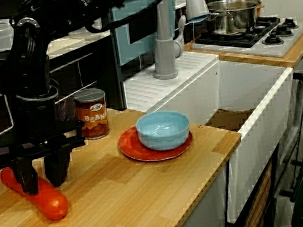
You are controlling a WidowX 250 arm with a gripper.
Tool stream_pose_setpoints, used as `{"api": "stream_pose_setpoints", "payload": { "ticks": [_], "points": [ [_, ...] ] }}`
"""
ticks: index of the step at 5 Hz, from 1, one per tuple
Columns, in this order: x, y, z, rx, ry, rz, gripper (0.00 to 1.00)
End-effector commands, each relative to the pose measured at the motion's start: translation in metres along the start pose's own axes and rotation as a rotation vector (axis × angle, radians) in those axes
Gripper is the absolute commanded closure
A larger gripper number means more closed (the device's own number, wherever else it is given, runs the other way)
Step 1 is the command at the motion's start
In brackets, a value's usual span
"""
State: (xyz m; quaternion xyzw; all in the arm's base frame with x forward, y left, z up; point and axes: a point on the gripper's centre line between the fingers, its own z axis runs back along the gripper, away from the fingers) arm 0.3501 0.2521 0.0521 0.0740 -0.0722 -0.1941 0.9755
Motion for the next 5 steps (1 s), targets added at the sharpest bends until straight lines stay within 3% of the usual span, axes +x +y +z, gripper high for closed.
{"api": "stream_pose_setpoints", "payload": {
  "ticks": [1, 5],
  "points": [
    [-0.001, -0.002, 0.043, 0.067, -0.046, -0.021, 1.0],
    [-0.008, -0.015, 0.049, 0.037, -0.052, -0.034, 1.0]
  ]
}}
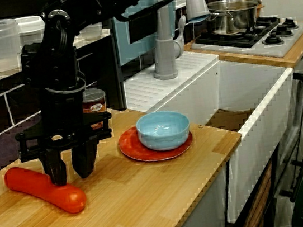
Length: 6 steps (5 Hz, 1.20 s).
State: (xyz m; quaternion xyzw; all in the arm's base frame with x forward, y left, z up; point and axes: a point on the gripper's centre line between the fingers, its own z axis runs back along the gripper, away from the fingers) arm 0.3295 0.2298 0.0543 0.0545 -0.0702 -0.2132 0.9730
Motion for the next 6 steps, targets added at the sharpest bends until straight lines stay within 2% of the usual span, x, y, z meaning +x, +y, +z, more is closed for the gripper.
{"api": "stream_pose_setpoints", "payload": {
  "ticks": [1, 2, 3, 4, 6],
  "points": [
    [0.002, 0.015, 0.043, 0.081, -0.034, 0.023, 0.13],
    [0.001, 0.018, 0.046, 0.079, -0.009, 0.07, 0.0],
    [0.0, 0.021, 0.048, 0.079, 0.023, 0.132, 0.0],
    [-0.002, 0.023, 0.043, 0.097, 0.058, 0.313, 0.0],
    [0.001, 0.023, 0.031, 0.115, 0.108, 0.457, 0.0]
  ]
}}
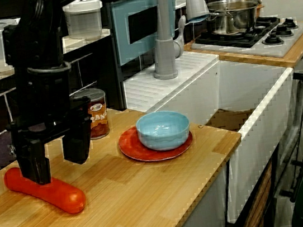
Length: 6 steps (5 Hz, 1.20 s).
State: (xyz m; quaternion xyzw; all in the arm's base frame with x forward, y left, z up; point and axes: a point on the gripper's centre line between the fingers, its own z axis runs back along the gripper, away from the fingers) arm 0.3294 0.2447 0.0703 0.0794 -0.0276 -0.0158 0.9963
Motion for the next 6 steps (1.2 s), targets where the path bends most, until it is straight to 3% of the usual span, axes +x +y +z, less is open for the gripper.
{"api": "stream_pose_setpoints", "payload": {
  "ticks": [1, 5, 6],
  "points": [
    [0.006, 0.005, 0.013, 0.036, -0.011, 0.09, 0.0],
    [0.015, 0.006, -0.013, 0.025, 0.033, 0.094, 0.0],
    [0.016, 0.007, -0.014, 0.019, 0.028, 0.089, 1.0]
  ]
}}
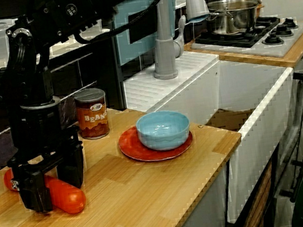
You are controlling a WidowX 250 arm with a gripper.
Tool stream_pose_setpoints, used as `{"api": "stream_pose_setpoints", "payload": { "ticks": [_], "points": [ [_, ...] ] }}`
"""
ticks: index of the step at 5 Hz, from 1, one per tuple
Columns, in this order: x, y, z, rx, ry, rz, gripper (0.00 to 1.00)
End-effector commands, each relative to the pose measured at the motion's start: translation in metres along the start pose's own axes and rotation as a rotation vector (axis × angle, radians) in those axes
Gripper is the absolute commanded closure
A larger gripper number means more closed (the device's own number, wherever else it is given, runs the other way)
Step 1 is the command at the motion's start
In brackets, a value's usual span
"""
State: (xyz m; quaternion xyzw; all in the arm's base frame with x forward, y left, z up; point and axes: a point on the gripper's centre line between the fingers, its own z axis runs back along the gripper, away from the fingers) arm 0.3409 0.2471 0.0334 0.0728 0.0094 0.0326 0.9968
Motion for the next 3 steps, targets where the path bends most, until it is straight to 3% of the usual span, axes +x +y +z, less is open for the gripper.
{"api": "stream_pose_setpoints", "payload": {
  "ticks": [1, 3],
  "points": [
    [0.0018, 0.0091, 0.0272, 0.024, -0.066, -0.006, 1.0],
    [0.0008, 0.0142, 0.0357, -0.002, -0.068, -0.006, 1.0]
  ]
}}
